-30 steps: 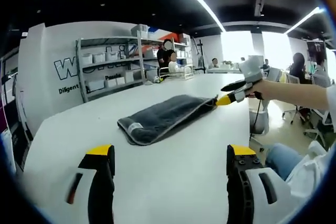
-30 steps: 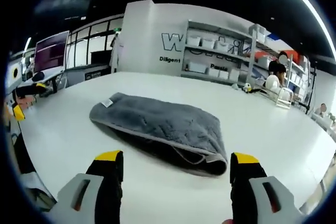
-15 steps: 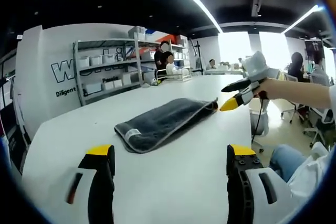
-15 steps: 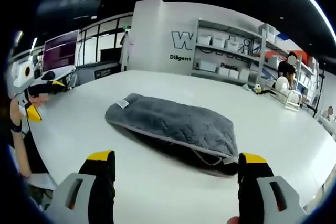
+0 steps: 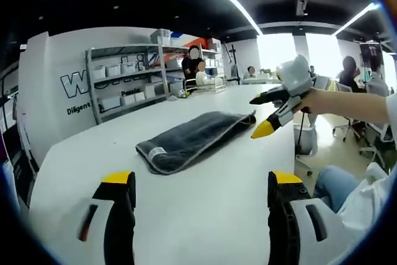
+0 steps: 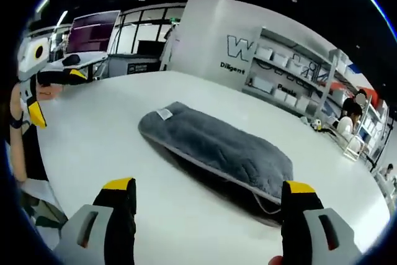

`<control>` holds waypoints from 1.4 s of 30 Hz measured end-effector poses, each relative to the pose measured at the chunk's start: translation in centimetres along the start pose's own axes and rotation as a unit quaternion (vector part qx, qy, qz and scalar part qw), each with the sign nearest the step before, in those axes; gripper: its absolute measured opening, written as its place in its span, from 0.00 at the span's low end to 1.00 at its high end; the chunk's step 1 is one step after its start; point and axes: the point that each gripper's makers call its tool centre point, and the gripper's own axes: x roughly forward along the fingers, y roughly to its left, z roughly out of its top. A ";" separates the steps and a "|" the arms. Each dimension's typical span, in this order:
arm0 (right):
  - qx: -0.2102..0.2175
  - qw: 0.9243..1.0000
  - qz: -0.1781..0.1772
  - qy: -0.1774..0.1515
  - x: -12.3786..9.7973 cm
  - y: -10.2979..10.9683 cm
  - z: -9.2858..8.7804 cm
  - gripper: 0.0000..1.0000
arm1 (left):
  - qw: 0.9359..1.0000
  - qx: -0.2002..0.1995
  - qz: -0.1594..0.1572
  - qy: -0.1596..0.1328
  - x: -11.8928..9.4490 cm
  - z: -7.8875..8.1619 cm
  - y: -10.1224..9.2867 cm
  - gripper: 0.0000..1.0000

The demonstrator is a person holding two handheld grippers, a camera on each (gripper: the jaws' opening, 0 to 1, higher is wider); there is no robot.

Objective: Open the folded towel by lifting each exposed corner and separating the folded layers until the towel lies flat within the target outline without major curled edges

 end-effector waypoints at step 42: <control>-0.419 0.908 0.019 0.014 13.1 12.1 6.2 0.50 | 0.977 -0.057 0.205 0.023 -18.1 -5.6 4.3 0.87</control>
